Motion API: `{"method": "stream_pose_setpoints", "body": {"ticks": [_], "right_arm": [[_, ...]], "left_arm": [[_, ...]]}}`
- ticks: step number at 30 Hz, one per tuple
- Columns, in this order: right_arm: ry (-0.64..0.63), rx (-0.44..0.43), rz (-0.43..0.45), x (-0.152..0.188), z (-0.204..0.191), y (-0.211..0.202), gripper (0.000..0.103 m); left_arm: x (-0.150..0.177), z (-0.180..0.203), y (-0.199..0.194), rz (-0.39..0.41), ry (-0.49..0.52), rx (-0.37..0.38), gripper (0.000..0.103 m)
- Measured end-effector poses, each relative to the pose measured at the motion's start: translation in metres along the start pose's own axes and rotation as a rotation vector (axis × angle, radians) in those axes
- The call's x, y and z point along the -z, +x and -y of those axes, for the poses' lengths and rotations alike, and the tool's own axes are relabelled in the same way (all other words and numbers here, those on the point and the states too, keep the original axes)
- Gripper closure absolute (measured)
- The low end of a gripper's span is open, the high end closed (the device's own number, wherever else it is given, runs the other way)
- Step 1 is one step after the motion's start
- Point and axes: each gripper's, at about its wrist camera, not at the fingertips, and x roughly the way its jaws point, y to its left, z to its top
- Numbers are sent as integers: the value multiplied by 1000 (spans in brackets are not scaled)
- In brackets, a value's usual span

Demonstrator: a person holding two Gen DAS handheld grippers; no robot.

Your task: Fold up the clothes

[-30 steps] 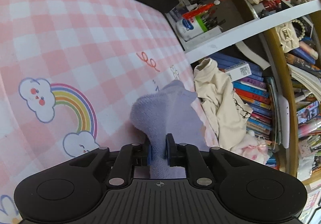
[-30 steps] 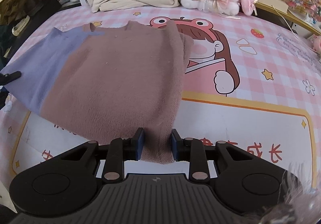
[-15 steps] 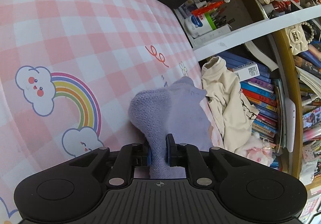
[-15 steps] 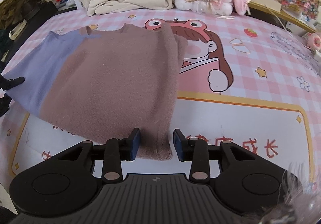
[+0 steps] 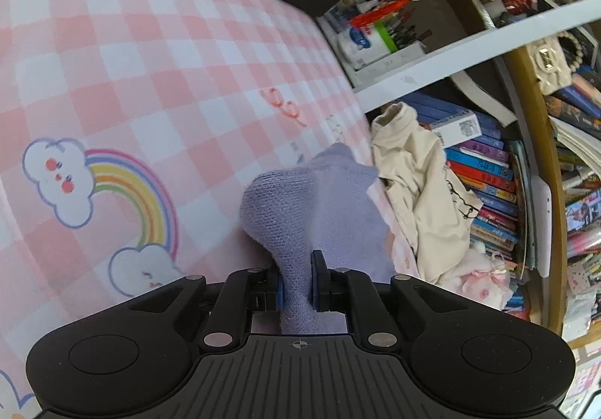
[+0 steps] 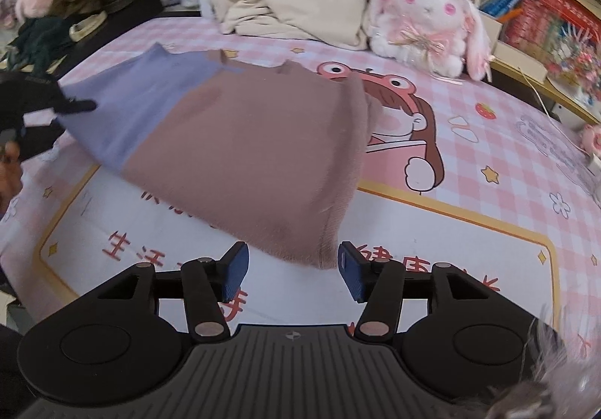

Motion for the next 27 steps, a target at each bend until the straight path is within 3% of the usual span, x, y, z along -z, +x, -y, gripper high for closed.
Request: {"method": "stream_pose_setpoints", "body": {"ticks": [12, 18, 22, 27], "right_arm": [[-106, -153, 38, 0, 28, -2, 47], [11, -229, -12, -5, 61, 16, 60], [78, -291, -50, -10, 74, 32, 82], [89, -337, -58, -14, 80, 41, 84]], "left_arm": [[21, 89, -27, 117, 259, 19, 93], [37, 125, -30, 146, 378, -13, 93], [49, 148, -32, 153, 455, -33, 93], [79, 187, -39, 152, 608, -18, 93]]}}
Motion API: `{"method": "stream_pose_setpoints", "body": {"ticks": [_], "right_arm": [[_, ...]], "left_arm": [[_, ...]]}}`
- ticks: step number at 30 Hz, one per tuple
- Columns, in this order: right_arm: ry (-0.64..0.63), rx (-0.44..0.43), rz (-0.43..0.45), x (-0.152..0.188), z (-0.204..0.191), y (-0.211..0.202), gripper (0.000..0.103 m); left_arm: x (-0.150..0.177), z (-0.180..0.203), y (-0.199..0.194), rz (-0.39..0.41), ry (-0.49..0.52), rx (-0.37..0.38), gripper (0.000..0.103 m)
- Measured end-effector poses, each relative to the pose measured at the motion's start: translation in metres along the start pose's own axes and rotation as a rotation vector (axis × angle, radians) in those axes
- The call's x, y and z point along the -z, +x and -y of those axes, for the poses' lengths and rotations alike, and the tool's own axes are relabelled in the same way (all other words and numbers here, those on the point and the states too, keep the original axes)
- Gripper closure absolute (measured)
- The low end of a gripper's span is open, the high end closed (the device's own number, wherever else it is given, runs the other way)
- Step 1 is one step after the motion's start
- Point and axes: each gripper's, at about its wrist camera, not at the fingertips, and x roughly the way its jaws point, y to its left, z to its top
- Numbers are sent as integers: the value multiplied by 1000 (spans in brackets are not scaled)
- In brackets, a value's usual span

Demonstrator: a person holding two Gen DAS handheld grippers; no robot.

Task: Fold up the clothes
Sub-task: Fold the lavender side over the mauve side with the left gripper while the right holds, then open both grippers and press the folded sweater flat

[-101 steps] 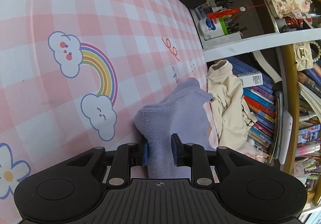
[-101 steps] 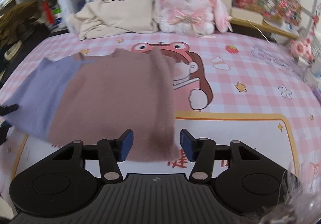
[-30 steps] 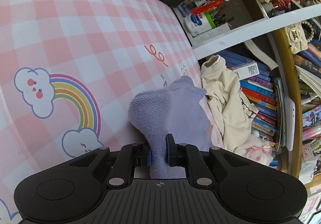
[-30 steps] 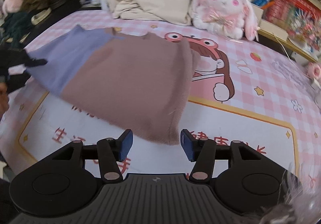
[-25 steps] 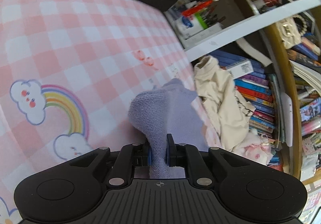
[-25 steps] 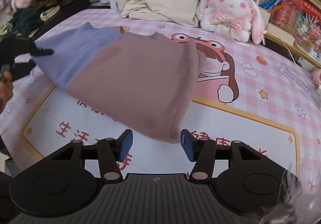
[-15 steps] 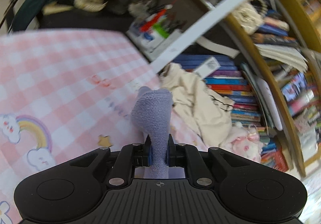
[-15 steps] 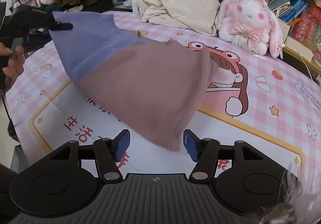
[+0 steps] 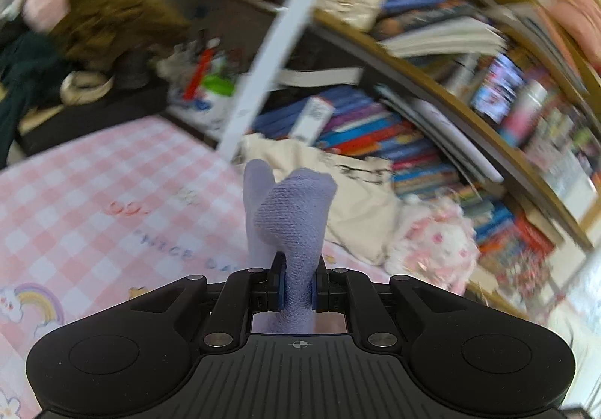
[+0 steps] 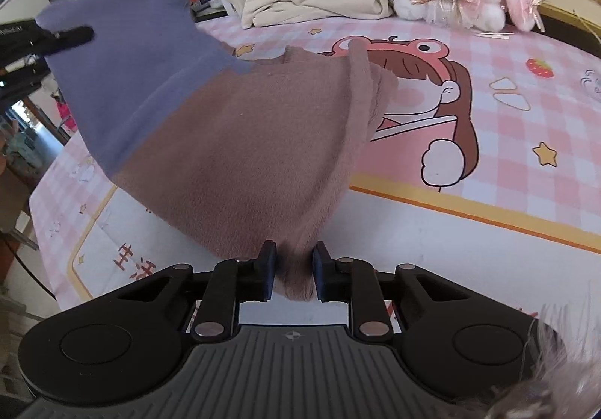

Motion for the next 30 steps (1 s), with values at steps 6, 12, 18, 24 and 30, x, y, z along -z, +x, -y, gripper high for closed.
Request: {"method": "stream_pose_setpoints", "body": {"ticks": [6, 12, 18, 24, 30], "right_arm": [[1, -51, 4, 1, 9, 0, 84], [-2, -111, -1, 5, 23, -9, 84], [-8, -138, -26, 19, 41, -25, 83], [1, -120, -25, 22, 52, -36, 81], [17, -130, 3, 21, 55, -47, 73]], "left_arm": [[27, 72, -3, -51, 231, 45, 91], [105, 127, 27, -320, 447, 106, 63], [142, 132, 31, -364, 478, 107, 39], [140, 125, 25, -354, 416, 126, 38], [133, 131, 0, -312, 388, 171, 31]]}}
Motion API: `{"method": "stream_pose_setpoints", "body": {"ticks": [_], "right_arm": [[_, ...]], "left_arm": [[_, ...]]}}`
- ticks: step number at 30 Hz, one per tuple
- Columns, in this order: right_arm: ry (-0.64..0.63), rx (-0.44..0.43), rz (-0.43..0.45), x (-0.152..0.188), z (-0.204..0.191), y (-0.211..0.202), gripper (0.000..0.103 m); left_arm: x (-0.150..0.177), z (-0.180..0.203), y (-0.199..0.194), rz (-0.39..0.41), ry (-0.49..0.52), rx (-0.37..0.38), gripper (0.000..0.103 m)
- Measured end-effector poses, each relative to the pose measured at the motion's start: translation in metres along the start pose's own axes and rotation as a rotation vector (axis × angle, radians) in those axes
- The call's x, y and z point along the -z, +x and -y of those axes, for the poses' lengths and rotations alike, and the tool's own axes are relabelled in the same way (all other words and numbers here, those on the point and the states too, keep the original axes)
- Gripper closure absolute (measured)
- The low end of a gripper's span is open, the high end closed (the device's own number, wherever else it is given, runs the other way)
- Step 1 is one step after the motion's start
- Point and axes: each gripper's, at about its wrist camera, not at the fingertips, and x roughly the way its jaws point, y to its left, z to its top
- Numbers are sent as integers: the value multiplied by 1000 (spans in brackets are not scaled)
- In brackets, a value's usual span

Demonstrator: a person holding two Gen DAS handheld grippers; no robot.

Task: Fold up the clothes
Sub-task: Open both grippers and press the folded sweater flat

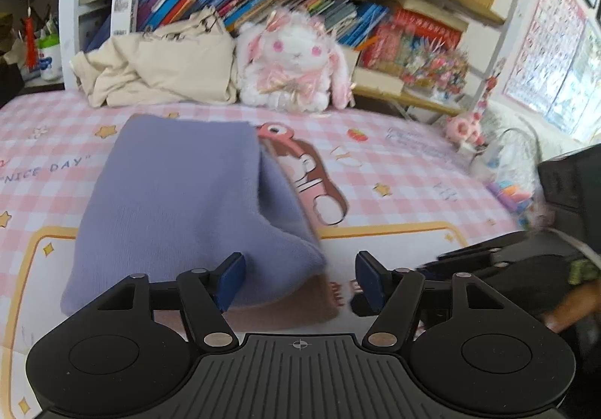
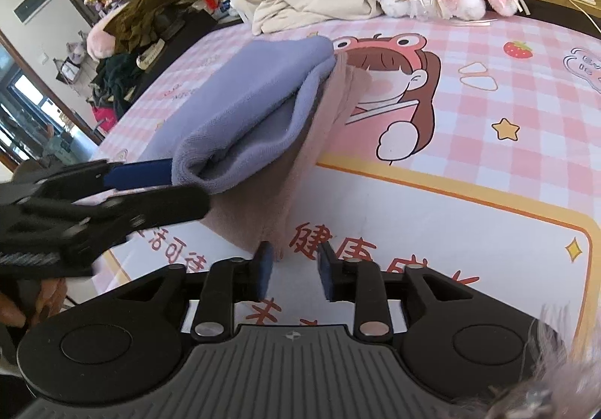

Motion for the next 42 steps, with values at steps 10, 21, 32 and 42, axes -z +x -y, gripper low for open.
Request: {"method": "stream_pose_setpoints", "body": {"ticks": [10, 21, 32, 42], "right_arm": [[71, -33, 40, -15, 0, -5, 56], [189, -40, 95, -29, -7, -13, 45], [308, -35, 138, -48, -21, 4, 44], [363, -20, 140, -60, -27, 22, 44]], "left_arm": [[-9, -13, -44, 156, 21, -162, 6], [-22, -45, -32, 132, 111, -279, 1], [-39, -85, -25, 140, 35, -134, 0], [-40, -99, 3, 30, 65, -74, 0]]}}
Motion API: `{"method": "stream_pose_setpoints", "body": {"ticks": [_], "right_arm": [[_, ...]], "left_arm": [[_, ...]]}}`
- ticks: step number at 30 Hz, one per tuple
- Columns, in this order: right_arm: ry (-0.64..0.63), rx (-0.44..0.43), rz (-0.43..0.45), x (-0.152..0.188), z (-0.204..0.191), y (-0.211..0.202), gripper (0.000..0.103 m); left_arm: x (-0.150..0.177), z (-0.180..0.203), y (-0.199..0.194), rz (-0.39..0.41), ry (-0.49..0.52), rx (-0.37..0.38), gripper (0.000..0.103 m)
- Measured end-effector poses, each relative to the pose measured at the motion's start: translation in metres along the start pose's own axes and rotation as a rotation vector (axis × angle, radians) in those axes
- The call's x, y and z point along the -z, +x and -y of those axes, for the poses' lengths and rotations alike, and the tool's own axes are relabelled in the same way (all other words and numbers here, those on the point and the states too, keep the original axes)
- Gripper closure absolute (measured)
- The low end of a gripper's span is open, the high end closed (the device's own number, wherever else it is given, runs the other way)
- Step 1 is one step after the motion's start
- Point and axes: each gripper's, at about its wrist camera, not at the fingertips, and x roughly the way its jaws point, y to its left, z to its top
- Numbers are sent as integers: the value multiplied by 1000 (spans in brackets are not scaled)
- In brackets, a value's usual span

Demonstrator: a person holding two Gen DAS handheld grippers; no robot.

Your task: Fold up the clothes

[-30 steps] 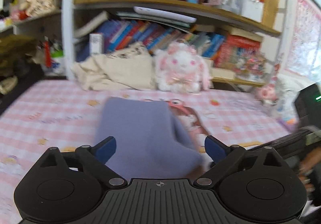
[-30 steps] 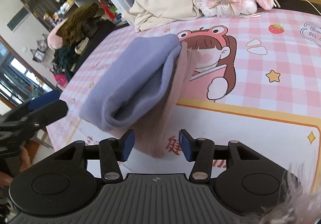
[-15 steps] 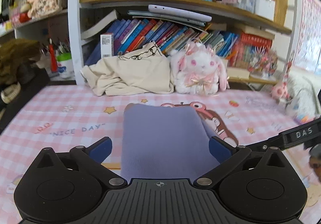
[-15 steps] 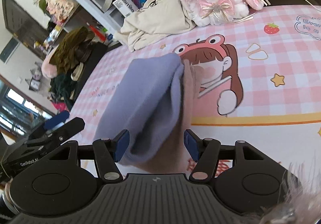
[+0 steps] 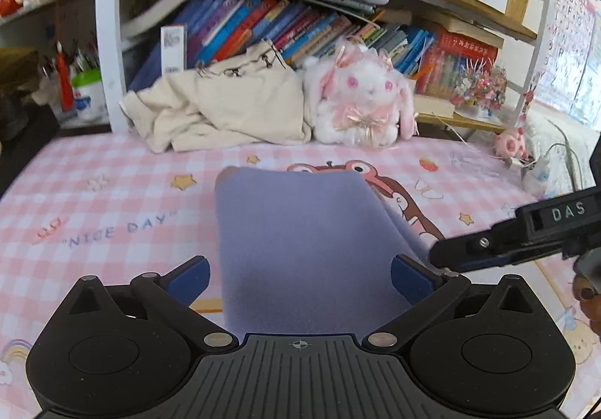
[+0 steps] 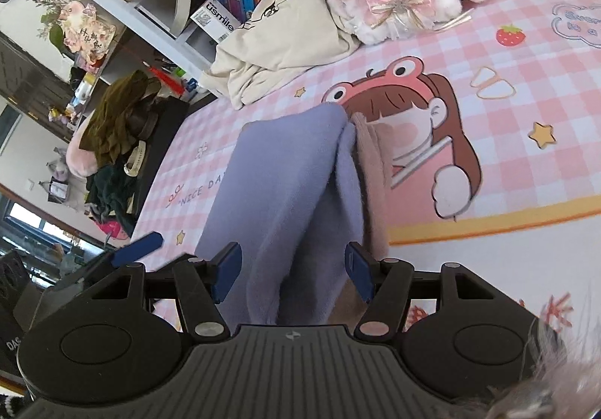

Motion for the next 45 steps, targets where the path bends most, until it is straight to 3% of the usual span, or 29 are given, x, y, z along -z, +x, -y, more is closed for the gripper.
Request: {"method": "stream_pose_setpoints", "body": {"ticks": [6, 9, 12, 14, 17, 19, 21, 22, 24, 25, 27, 28, 30, 32, 36, 38, 40, 45], "right_arm": [[73, 10, -31, -13, 7, 32, 44], [53, 27, -34, -19, 6, 47, 55], [-47, 55, -37, -22, -6, 58, 90], [-178, 36, 12, -17, -25, 50, 91], [-397, -131, 121, 3, -54, 13, 91], [-404, -50, 114, 12, -51, 11, 91], [-231, 89, 64, 9, -21, 27, 91], [-171, 98, 43, 7, -10, 33, 91], [-54, 108, 0, 4, 11, 45, 89], [-66, 102, 3, 3, 10, 44, 88], [-109, 112, 32, 3, 3, 32, 72], [-117, 110, 45, 3, 2, 24, 57], [-111, 114, 48, 3, 3, 12, 53], [-50, 95, -4, 7, 11, 11, 50], [22, 107, -49, 7, 14, 24, 41], [26, 147, -59, 5, 13, 32, 50], [-26, 142, -57, 4, 6, 36, 84], [-432, 8, 155, 31, -56, -10, 89]], "left_arm": [[7, 5, 2, 0, 63, 23, 3], [17, 14, 6, -25, 150, 21, 9], [31, 23, 14, -64, 224, -1, 12], [36, 26, 16, -71, 247, -16, 12], [38, 22, 17, -82, 217, -4, 10], [40, 20, 17, -90, 207, -1, 11], [43, 23, 18, -95, 242, -16, 10], [43, 25, 18, -94, 257, -14, 10], [42, 25, 16, -94, 260, -8, 10], [39, 24, 13, -92, 248, -6, 10], [34, 20, 5, -76, 227, -3, 10], [32, 18, -1, -53, 218, -2, 10], [28, 13, -12, -10, 206, -3, 10], [26, 12, -16, 7, 206, -7, 10], [28, 16, -5, -27, 217, 2, 10], [33, 19, 7, -82, 213, 5, 11], [38, 20, 14, -107, 210, -8, 11], [38, 11, 15, -110, 129, 19, 8]]}}
